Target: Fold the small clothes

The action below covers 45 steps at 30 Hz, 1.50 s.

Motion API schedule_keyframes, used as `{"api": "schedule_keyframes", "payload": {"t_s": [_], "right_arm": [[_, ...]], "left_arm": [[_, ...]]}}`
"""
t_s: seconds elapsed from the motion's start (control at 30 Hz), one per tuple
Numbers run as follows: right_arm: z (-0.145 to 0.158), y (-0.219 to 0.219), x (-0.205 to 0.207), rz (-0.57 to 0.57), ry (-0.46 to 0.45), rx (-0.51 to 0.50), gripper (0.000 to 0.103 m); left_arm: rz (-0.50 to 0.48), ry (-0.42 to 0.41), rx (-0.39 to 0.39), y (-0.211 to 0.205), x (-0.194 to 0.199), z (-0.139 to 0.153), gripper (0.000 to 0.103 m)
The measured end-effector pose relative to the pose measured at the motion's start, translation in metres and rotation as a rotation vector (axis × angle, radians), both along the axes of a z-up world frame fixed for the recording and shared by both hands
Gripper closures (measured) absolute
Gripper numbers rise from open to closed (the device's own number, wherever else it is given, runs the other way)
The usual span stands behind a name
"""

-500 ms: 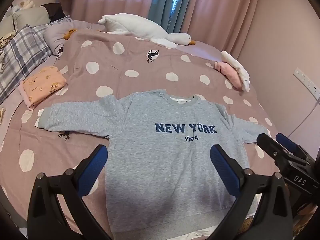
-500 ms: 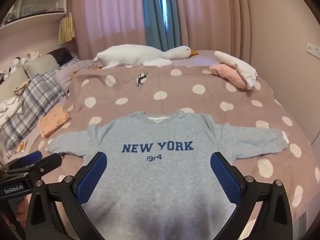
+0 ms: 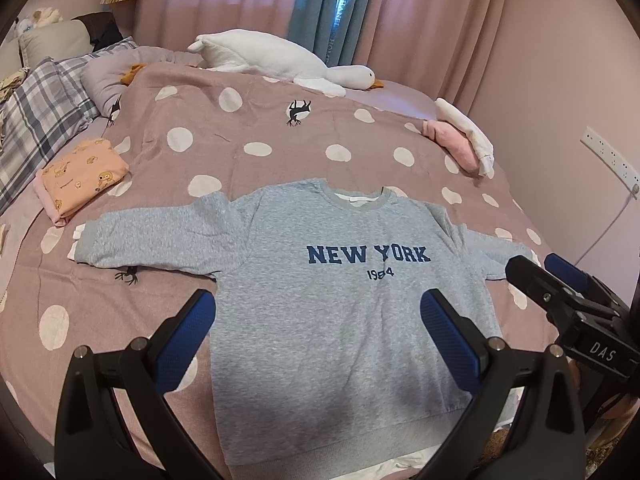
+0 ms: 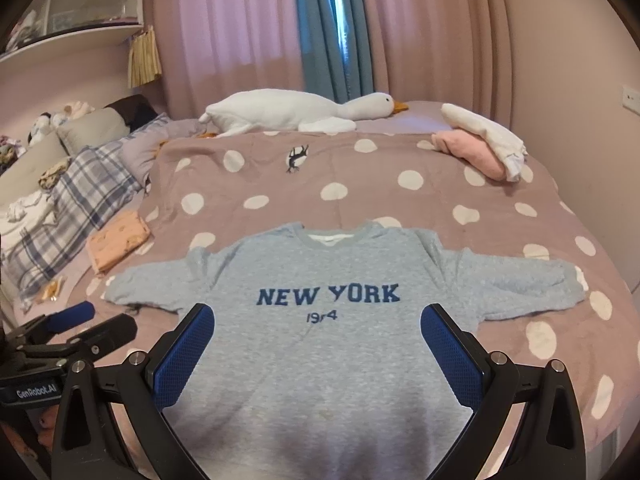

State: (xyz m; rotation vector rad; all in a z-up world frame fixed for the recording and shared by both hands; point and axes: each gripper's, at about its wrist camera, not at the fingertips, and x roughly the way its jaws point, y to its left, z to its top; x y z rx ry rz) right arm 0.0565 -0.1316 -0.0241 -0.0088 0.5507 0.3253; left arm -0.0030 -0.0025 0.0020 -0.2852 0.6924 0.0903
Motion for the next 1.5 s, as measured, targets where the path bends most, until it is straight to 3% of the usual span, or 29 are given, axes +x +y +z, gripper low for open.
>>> {"api": "schedule_keyframes", "payload": {"t_s": [0.63, 1.23, 1.5], "right_arm": [[0.0, 0.002, 0.0, 0.016, -0.001, 0.003, 0.001], [-0.005, 0.004, -0.001, 0.057, 0.021, 0.045, 0.001], [-0.005, 0.005, -0.003, 0.062, 0.023, 0.048, 0.001]], "left_arm": [[0.003, 0.019, -0.005, 0.005, 0.001, -0.006, 0.0], [0.017, 0.015, -0.088, 0.014, -0.002, -0.007, 0.0], [0.017, 0.02, -0.067, 0.014, -0.003, -0.008, 0.0]]}}
